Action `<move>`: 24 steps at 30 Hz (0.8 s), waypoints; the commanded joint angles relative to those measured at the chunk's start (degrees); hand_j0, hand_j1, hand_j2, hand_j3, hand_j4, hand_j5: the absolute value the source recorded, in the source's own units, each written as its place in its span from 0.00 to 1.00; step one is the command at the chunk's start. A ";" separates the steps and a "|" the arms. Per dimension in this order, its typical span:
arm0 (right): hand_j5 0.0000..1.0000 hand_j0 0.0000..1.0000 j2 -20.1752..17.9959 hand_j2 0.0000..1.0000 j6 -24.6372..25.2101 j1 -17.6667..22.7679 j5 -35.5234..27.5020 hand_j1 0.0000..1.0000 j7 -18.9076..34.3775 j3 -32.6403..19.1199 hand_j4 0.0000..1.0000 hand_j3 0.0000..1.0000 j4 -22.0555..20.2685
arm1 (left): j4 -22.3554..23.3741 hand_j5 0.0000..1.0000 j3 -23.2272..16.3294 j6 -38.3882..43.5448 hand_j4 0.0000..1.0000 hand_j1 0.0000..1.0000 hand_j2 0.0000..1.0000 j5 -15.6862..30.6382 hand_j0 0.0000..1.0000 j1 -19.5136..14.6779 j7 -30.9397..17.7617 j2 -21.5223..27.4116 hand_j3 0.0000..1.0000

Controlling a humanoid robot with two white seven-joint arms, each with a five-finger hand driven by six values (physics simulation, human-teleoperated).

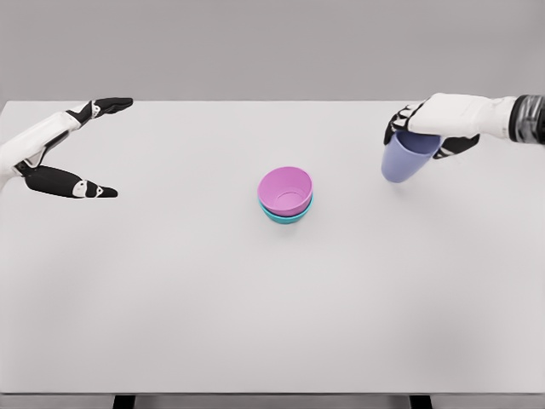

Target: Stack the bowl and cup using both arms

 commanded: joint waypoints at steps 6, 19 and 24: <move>0.55 0.55 2.32 0.55 0.16 -0.09 -0.45 0.55 -0.01 -4.41 0.55 0.55 -4.21 | -0.06 1.00 -0.02 0.07 1.00 1.00 1.00 0.36 1.00 0.00 0.02 -0.25 1.00; 0.55 0.55 11.89 0.55 0.16 -0.09 -0.45 0.55 -0.01 -4.68 0.55 0.55 -15.64 | -0.06 1.00 -0.02 0.07 1.00 1.00 1.00 0.36 1.00 0.00 0.02 -0.25 1.00; 0.55 0.55 13.39 0.55 0.16 0.18 -0.45 0.55 -0.01 -2.04 0.55 0.55 -15.29 | -0.15 1.00 -0.02 -1.42 1.00 1.00 1.00 0.36 1.00 0.00 0.02 -0.25 1.00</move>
